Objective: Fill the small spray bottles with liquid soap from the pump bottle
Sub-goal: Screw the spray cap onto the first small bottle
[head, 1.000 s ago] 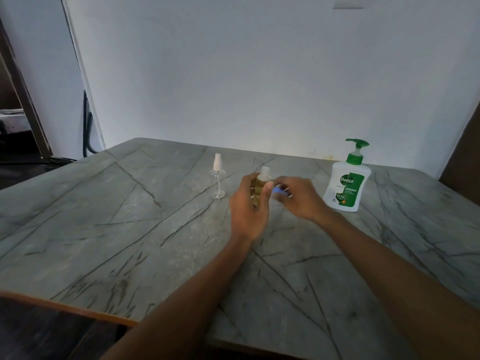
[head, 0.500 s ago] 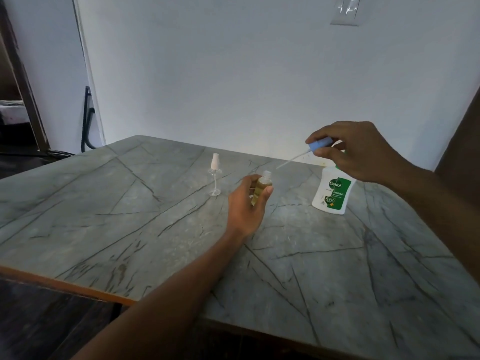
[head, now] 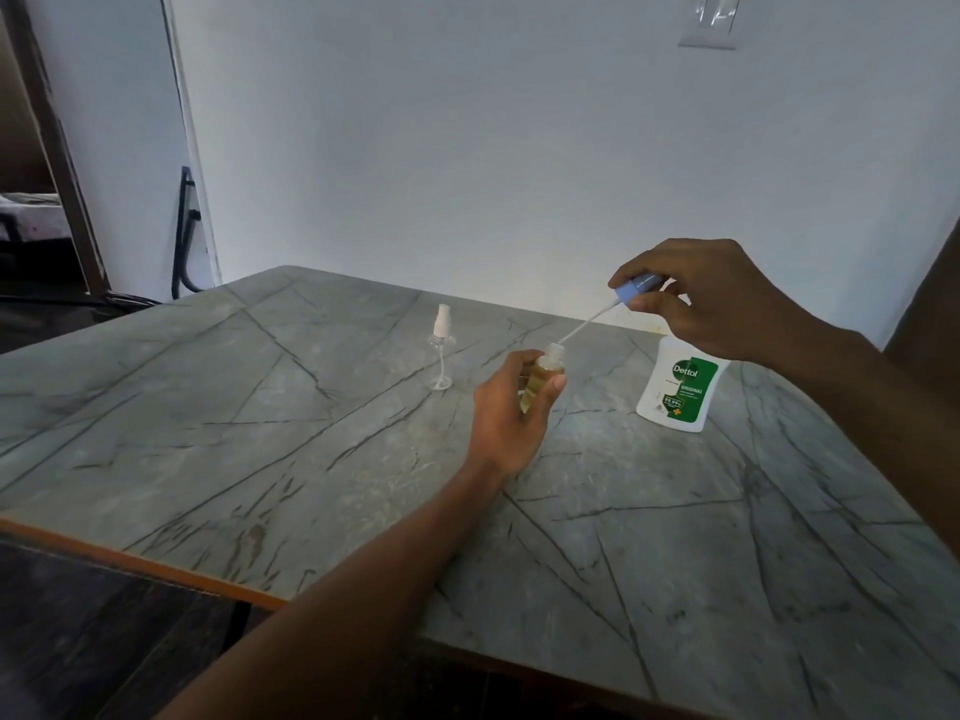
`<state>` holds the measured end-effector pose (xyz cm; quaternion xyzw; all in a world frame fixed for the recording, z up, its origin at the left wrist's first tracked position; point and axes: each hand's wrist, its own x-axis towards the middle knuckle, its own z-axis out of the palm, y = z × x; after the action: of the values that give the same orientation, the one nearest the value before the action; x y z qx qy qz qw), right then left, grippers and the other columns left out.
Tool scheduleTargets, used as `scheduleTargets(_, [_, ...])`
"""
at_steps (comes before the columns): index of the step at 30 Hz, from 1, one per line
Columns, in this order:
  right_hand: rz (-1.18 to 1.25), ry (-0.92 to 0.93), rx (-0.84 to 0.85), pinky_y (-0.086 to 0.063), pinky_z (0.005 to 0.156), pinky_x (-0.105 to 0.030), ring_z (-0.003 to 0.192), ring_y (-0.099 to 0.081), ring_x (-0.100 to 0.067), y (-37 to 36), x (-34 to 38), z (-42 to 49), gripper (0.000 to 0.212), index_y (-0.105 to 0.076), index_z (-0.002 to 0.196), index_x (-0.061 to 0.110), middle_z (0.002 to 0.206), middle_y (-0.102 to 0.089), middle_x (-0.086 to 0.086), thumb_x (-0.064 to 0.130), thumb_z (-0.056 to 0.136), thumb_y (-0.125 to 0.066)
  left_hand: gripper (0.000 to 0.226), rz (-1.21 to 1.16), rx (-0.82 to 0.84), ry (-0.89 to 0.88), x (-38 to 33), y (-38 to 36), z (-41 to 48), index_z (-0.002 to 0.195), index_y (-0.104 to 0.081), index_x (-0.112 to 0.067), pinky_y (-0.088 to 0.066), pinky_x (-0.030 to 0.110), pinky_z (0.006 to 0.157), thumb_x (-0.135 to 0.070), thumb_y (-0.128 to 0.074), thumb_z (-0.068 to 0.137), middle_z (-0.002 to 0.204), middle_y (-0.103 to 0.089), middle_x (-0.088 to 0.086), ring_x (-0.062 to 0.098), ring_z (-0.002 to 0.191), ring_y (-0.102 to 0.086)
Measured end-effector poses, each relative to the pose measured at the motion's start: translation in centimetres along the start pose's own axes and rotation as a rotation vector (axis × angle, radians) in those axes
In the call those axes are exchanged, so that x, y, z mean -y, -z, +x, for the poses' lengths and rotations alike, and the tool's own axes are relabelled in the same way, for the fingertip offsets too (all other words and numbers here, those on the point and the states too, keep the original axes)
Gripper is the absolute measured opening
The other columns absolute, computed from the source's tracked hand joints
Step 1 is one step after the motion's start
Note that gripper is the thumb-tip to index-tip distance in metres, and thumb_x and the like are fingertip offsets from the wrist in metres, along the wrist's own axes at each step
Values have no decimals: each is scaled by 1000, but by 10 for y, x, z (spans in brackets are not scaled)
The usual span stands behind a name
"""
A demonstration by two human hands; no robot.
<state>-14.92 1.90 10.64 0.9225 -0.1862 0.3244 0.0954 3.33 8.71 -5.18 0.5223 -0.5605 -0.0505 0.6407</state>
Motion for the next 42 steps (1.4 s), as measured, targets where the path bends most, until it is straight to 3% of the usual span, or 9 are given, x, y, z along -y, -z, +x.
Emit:
scheduleTargets(6, [9, 9, 52, -40, 70, -10, 80, -59, -14, -6, 3, 1, 23, -73, 104, 10, 102, -72, -9, 3, 83, -74, 39, 26, 9, -9, 2, -2, 0, 122, -55, -16, -49, 15, 82, -41, -59, 92, 108, -64, -8, 5, 96, -61])
scheduleTargets(12, [47, 23, 181, -40, 70, -7, 82, -59, -11, -16, 14, 15, 24, -73, 105, 10, 101, -71, -6, 4, 82, -74, 38, 53, -5, -47, 1, -2, 1, 119, -57, -15, -54, 23, 80, -42, -59, 92, 105, -67, -4, 7, 92, -63])
scheduleTargets(24, [83, -53, 398, -52, 78, -27, 86, -59, -9, -40, 21, 28, 26, -71, 103, 16, 97, -67, 3, 3, 82, -74, 38, 68, -12, -63, 2, -3, 0, 119, -57, -13, -56, 28, 77, -40, -60, 92, 101, -68, -2, 10, 88, -64])
scheduleTargets(29, [59, -32, 442, -44, 71, -16, 80, -56, 0, -44, 23, 29, 23, -71, 103, 16, 89, -62, 11, 4, 83, -73, 35, 74, 2, -56, 2, -4, 1, 118, -57, -14, -53, 20, 74, -39, -59, 93, 98, -67, -2, 11, 85, -63])
scheduleTargets(33, [43, -44, 450, -42, 69, -16, 78, -56, 1, -48, 21, 32, 20, -71, 101, 18, 86, -62, 11, 10, 84, -74, 37, 63, 1, -42, 2, -4, 1, 119, -57, -13, -55, 25, 77, -39, -59, 93, 99, -67, -1, 12, 85, -63])
scheduleTargets(37, [10, -42, 518, -51, 74, -34, 76, -61, -12, -46, 22, 38, 12, -71, 94, 20, 86, -71, 1, 30, 90, -68, 38, 69, -9, -74, 3, -4, 1, 120, -57, -12, -56, 30, 77, -39, -59, 93, 99, -68, -1, 12, 86, -64])
scheduleTargets(39, [-47, -51, 545, -50, 70, -36, 66, -58, -15, -46, 23, 42, 30, -71, 83, 18, 73, -67, 0, 44, 92, -60, 38, 64, -21, -89, 2, -3, 1, 120, -57, -12, -57, 31, 76, -39, -59, 94, 99, -68, -1, 12, 87, -64])
scheduleTargets(42, [-134, -101, 577, -39, 59, -26, 52, -49, -13, -47, 27, 45, 67, -67, 66, 10, 62, -62, -5, 68, 86, -38, 34, 59, -29, -98, 2, -4, 0, 117, -57, -13, -57, 30, 75, -37, -59, 94, 97, -67, -2, 11, 85, -64])
